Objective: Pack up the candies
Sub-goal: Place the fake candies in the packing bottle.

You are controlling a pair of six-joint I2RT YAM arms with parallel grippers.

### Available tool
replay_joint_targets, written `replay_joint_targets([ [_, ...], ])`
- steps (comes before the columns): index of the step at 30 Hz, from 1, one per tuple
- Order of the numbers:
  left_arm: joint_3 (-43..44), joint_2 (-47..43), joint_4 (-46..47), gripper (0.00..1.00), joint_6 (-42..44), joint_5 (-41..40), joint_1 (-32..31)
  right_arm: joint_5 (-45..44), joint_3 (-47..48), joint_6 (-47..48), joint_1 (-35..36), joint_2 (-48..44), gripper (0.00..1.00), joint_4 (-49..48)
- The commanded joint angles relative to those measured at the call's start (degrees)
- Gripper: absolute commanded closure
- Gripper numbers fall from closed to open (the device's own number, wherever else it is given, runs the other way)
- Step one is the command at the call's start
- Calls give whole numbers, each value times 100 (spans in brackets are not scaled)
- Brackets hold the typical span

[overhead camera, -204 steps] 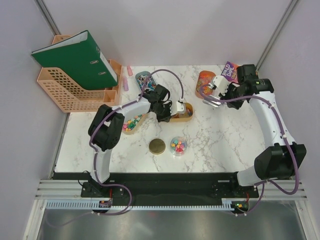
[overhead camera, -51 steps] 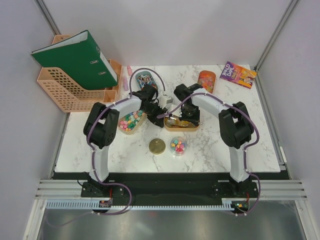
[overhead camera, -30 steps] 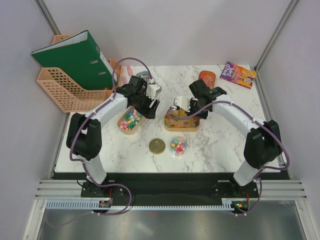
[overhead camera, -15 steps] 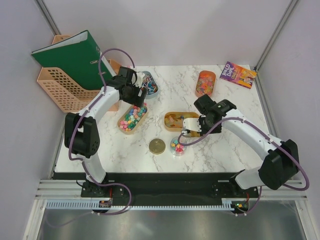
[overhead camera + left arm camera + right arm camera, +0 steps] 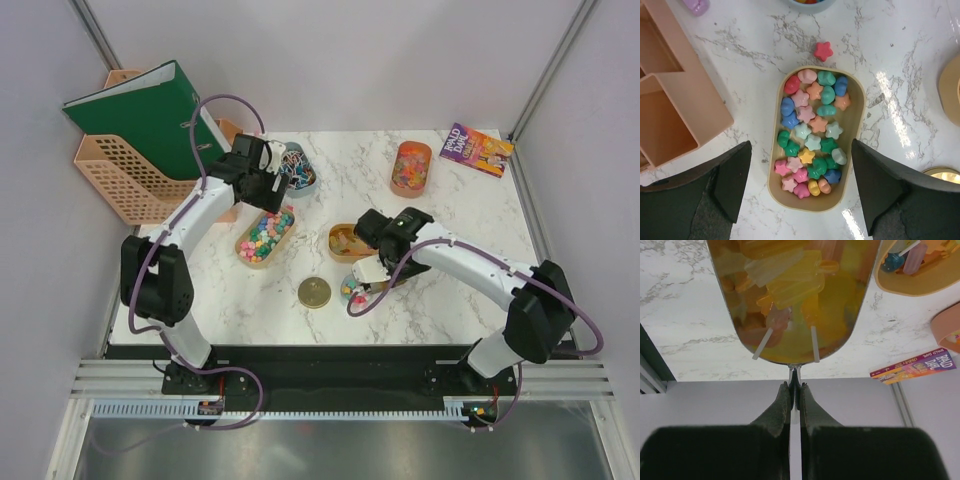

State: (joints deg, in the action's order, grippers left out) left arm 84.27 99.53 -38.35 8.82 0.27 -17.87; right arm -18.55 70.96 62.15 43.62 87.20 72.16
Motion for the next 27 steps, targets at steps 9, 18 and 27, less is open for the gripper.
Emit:
replay_joint_targets([
  [9, -393, -566, 565, 12, -188, -308, 3, -1080, 778, -730, 832, 588, 100, 966],
  [18, -570, -838, 697, 12, -249, -352, 3, -1810, 560, -836, 1132, 641, 100, 1142],
  [27, -771, -1119, 811, 11, -249, -431, -6, -2232, 700, -731, 1158, 746, 100, 1142],
])
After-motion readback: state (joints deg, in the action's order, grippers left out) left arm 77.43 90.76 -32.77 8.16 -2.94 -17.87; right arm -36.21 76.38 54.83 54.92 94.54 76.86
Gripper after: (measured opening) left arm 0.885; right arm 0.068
